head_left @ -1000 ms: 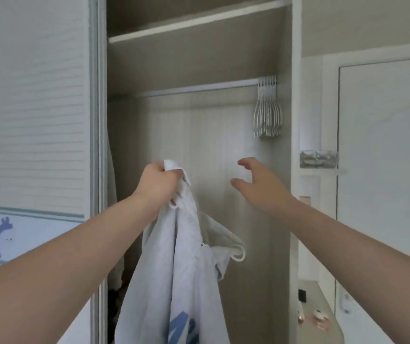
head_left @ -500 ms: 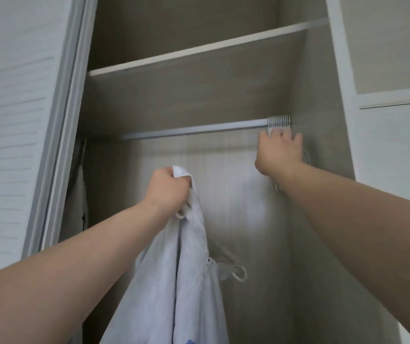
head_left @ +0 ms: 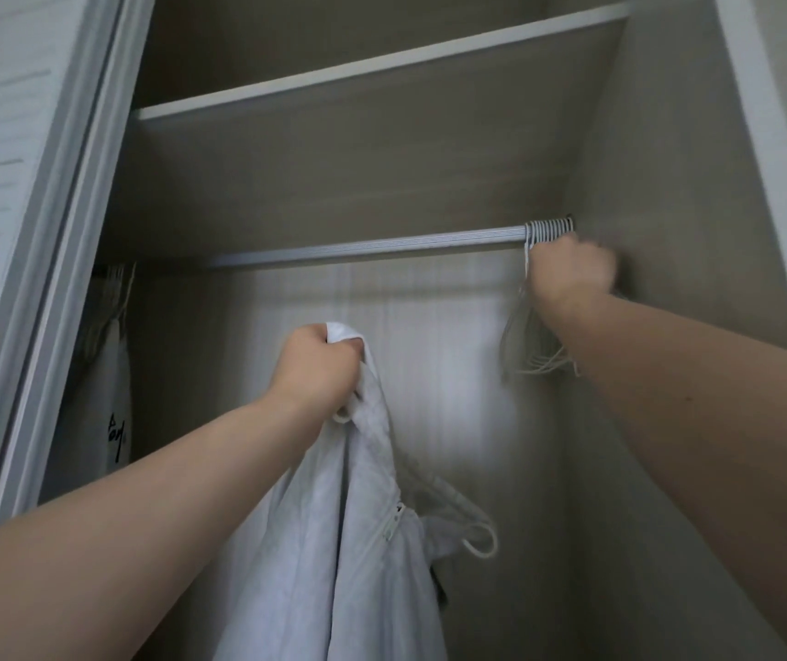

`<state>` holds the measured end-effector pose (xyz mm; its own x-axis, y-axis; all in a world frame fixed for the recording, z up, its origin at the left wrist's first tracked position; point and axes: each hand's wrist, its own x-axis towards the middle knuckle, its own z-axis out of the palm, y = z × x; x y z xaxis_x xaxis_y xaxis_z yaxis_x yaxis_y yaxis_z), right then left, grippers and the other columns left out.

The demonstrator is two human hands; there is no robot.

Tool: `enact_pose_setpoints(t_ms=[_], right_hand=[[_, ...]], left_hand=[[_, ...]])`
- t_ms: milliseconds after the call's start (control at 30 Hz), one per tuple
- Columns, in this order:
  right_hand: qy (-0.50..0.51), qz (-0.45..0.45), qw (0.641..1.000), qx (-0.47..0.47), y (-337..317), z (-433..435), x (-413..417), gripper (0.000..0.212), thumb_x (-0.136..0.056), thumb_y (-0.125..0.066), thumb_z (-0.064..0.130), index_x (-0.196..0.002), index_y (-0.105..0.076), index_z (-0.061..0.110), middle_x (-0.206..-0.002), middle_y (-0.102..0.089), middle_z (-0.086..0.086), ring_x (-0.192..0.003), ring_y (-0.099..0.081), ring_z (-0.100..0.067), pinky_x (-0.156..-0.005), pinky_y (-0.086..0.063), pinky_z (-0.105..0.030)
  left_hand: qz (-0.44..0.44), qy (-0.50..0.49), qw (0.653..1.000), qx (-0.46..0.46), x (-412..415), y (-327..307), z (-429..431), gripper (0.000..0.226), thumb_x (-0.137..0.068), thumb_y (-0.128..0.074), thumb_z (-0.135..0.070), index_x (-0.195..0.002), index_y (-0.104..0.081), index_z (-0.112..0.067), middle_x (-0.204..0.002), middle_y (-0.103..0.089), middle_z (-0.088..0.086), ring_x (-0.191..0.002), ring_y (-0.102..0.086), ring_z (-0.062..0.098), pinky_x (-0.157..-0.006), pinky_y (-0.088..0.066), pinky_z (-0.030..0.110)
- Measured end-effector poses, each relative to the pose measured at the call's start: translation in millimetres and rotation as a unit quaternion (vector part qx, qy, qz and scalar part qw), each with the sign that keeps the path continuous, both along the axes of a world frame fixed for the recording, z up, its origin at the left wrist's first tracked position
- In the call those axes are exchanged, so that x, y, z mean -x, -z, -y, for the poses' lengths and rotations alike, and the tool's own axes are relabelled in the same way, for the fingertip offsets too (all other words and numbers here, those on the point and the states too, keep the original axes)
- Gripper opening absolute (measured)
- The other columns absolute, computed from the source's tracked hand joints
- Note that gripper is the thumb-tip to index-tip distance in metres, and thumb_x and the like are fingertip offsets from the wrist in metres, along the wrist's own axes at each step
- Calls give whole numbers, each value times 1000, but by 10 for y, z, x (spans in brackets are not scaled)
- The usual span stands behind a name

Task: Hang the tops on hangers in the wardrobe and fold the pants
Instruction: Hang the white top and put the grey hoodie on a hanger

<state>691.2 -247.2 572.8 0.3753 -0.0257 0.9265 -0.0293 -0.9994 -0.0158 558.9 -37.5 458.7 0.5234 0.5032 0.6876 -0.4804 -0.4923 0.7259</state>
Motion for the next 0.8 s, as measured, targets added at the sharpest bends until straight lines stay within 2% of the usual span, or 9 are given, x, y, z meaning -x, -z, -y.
enact_pose_setpoints(t_ms=[100, 200, 267, 333, 467, 600, 667, 800], right_hand=[[-39, 9, 998, -39, -52, -9, 44, 37, -98, -40, 5, -131, -58, 3, -130, -58, -21, -120, -58, -40, -98, -45, -44], [-84, 30, 994, -60, -70, -41, 168, 33, -93, -48, 5, -124, -61, 5, -124, -65, -16, -115, -63, -37, -88, -47, -38], [-124, 22, 988, -94, -77, -75, 295, 31, -91, -54, 9, -121, -63, 8, -123, -66, -14, -114, -64, -36, -81, -44, -36], [-185, 5, 970, -159, -75, -92, 467, 31, -91, -55, 11, -121, -63, 8, -124, -65, -16, -115, -62, -37, -83, -43, -36], [-351, -3, 892, -285, 30, 19, 896, 25, -94, -55, 14, -116, -63, 4, -120, -64, -18, -107, -62, -37, -76, -38, -30], [-446, 18, 835, -322, 344, 270, 1357, 20, -94, -49, 10, -104, -64, 3, -94, -58, -14, -82, -53, -26, -63, -39, -28], [-491, 22, 800, -345, 561, 439, 1617, 18, -95, -48, 12, -99, -65, 8, -81, -57, -8, -73, -53, -24, -55, -35, -24], [-566, 20, 721, -399, 1123, 834, 2314, 17, -96, -51, 18, -80, -56, 22, -60, -46, 1, -51, -42, -17, -51, -29, -24]], left_hand=[[5, 13, 1000, 4, -25, -8, -2, 25, -93, -50, -6, -70, -57, -8, -45, -54, 3, -35, -55, 16, -35, -41, 23], [12, 19, 1000, 0, -5, -22, 13, 27, -92, -49, -6, -67, -55, -9, -41, -52, -1, -35, -54, 17, -35, -40, 22], [27, 13, 1000, -1, 35, -39, 29, 26, -93, -50, -9, -68, -58, -8, -44, -54, -1, -40, -56, 17, -36, -40, 22], [44, -1, 999, -3, 109, -63, 64, 25, -94, -52, -13, -73, -62, -4, -52, -58, 1, -51, -61, 21, -40, -44, 23], [72, 1, 997, -6, 350, -103, 193, 22, -94, -52, -15, -78, -63, -5, -64, -60, 5, -63, -63, 23, -48, -48, 26], [92, 0, 996, 0, 723, -54, 388, 22, -95, -54, -17, -91, -65, 3, -71, -62, 7, -70, -63, 24, -61, -55, 37], [102, 3, 995, -3, 952, 7, 509, 22, -95, -54, -15, -91, -65, 4, -71, -60, 6, -70, -61, 22, -66, -54, 38], [112, 6, 994, 0, 1475, 190, 745, 24, -97, -54, -15, -88, -63, 6, -74, -60, 8, -72, -58, 21, -68, -49, 33]])
